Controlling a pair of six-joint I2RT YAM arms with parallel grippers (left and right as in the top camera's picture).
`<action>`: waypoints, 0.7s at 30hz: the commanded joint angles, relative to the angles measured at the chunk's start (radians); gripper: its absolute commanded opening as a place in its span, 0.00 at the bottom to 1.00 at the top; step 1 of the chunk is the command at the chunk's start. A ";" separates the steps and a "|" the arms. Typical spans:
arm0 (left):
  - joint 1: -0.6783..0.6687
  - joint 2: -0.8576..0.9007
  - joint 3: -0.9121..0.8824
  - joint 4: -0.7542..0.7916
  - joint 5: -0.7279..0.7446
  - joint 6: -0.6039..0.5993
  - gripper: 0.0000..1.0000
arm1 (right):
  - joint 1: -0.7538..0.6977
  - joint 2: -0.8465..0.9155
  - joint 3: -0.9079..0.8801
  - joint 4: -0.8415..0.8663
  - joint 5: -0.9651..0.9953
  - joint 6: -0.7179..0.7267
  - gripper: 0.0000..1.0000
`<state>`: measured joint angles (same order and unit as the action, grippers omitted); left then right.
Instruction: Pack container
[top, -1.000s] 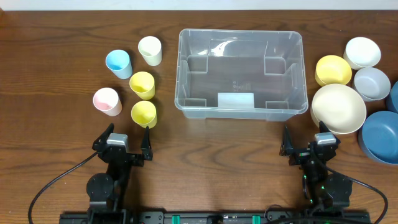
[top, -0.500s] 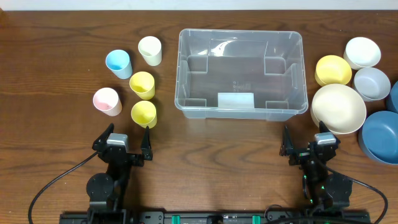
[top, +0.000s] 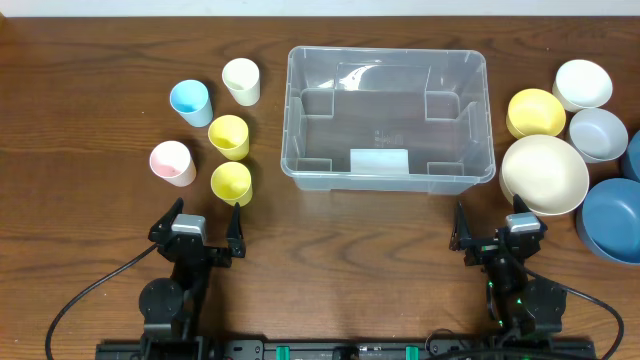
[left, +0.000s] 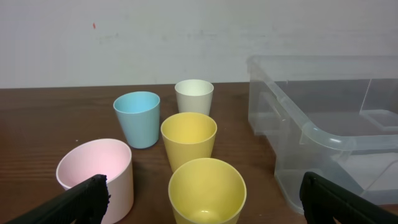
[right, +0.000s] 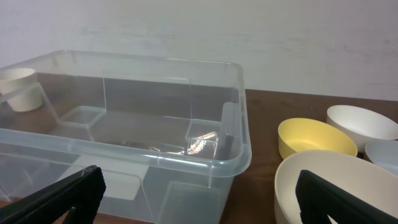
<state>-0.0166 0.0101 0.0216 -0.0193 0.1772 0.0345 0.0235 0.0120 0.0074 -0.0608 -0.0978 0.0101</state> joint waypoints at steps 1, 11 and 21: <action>0.005 -0.006 -0.018 -0.033 0.014 0.013 0.98 | 0.008 -0.002 -0.002 -0.003 -0.004 -0.011 0.99; 0.005 -0.006 -0.018 -0.033 0.014 0.014 0.98 | 0.008 -0.002 -0.002 -0.003 -0.004 -0.011 0.99; 0.005 -0.006 -0.018 -0.033 0.014 0.014 0.98 | 0.008 -0.002 -0.002 -0.001 -0.022 0.009 0.99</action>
<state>-0.0166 0.0101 0.0216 -0.0193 0.1772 0.0345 0.0235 0.0120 0.0074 -0.0605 -0.0982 0.0105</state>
